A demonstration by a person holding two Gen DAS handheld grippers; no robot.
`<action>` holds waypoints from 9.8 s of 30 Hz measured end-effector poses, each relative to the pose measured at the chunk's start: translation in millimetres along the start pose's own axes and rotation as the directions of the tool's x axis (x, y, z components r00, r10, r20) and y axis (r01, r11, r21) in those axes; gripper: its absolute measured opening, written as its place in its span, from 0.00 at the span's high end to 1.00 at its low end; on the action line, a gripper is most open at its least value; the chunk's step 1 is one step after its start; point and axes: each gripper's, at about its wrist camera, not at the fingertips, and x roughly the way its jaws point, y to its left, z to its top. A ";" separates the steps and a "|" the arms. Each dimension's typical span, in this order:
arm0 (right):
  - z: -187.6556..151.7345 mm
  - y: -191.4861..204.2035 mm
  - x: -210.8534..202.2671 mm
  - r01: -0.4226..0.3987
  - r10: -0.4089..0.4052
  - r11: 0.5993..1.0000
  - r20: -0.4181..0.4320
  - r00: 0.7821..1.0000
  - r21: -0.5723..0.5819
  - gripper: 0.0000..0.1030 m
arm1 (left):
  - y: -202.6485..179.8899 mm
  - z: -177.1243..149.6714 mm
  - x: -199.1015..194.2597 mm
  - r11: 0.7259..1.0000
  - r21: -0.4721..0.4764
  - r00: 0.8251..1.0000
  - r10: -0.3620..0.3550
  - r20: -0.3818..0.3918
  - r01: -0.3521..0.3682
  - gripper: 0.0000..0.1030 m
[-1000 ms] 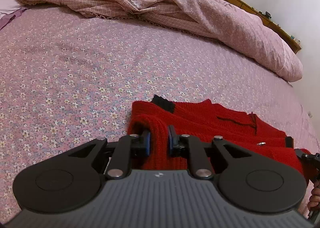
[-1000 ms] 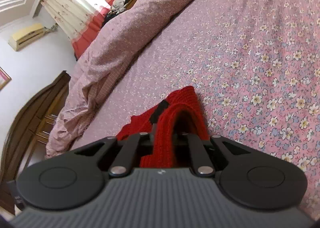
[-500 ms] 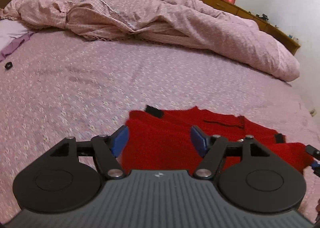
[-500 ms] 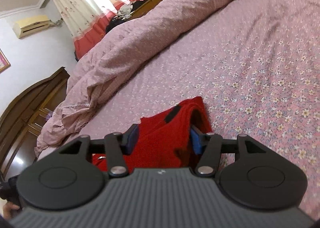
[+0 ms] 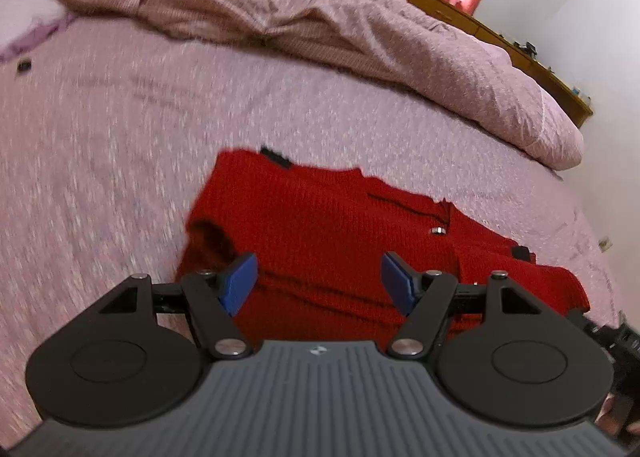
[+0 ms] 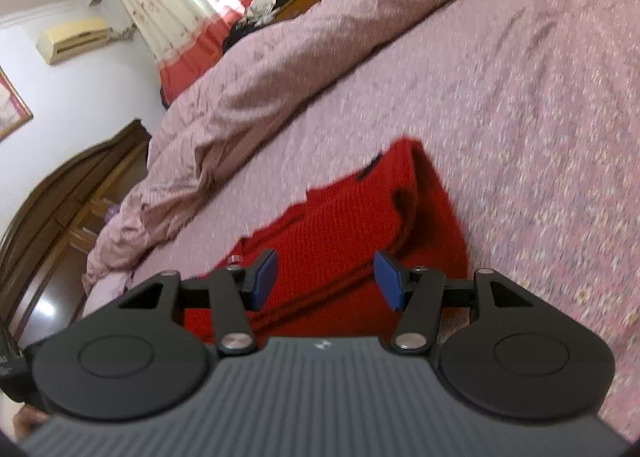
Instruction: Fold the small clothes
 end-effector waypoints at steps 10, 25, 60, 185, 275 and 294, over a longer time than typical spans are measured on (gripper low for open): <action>-16.7 -4.3 16.8 0.000 0.002 0.998 -0.043 0.999 0.060 0.45 | 18.1 -11.0 26.5 0.995 -0.099 0.999 -0.028 -0.039 0.024 0.29; -10.8 0.3 32.1 -0.030 0.032 0.995 -0.017 0.999 0.099 0.45 | 23.3 1.8 44.1 0.988 -0.142 0.998 -0.067 0.012 0.068 0.30; 32.9 21.5 74.9 0.042 -0.033 0.996 0.116 0.993 -0.077 0.45 | -17.4 73.5 64.9 0.991 0.129 0.979 0.015 0.202 -0.042 0.50; -46.2 -27.0 66.4 0.020 -0.050 0.965 0.110 0.993 0.262 0.30 | 32.6 -18.2 46.1 0.978 0.062 0.970 0.208 -0.128 -0.201 0.32; -64.9 201.8 129.4 -0.254 0.228 0.865 -0.112 0.967 -0.434 0.77 | 127.0 10.1 15.3 0.960 -0.079 0.960 0.260 -0.101 -0.269 0.31; -91.9 212.7 136.3 -0.261 0.207 0.841 -0.163 0.965 -0.474 0.66 | 133.0 8.8 7.2 0.953 -0.099 0.956 0.278 -0.090 -0.286 0.31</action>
